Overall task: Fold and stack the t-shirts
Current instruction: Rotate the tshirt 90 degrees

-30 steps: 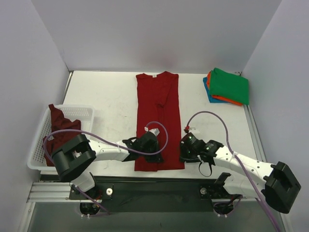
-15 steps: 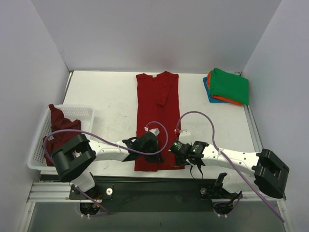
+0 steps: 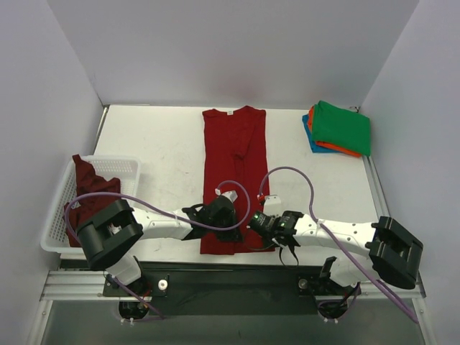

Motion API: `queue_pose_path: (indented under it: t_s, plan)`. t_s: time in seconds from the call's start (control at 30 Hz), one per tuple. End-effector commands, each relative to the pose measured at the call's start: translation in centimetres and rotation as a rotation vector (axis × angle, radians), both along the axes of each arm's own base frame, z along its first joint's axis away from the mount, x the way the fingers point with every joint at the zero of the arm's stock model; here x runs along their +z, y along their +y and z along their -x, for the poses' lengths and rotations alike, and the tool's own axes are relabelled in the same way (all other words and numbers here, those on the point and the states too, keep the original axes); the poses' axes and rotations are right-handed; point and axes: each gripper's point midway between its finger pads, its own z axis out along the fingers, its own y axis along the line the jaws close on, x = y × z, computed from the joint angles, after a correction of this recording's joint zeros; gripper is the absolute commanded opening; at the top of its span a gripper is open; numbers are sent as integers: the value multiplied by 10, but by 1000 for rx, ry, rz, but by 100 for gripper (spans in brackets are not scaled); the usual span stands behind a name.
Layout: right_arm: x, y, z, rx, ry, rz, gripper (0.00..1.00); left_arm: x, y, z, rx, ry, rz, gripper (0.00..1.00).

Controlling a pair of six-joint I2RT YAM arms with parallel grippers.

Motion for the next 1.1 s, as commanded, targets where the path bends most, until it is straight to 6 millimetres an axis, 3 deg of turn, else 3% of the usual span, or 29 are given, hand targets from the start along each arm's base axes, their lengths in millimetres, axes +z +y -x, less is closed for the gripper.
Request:
queue_pose_path:
  t_s: [0.0, 0.23, 0.5, 0.83, 1.07]
  plan:
    - [4, -8, -3, -30, -35, 18, 19, 4, -1, 1, -8, -14, 16, 6]
    - [11, -11, -2, -32, -49, -1, 1, 11, -5, 2, -22, -15, 32, 6]
    - [21, -26, 1, -62, -76, -22, 0, 21, -4, 2, -29, -17, 49, 6]
    - [14, -42, 6, -90, -65, -1, 0, 29, -7, 6, -50, 6, 75, 7]
    - [7, -50, 10, -109, -52, 22, 0, 14, -1, 12, -59, 32, 44, 7]
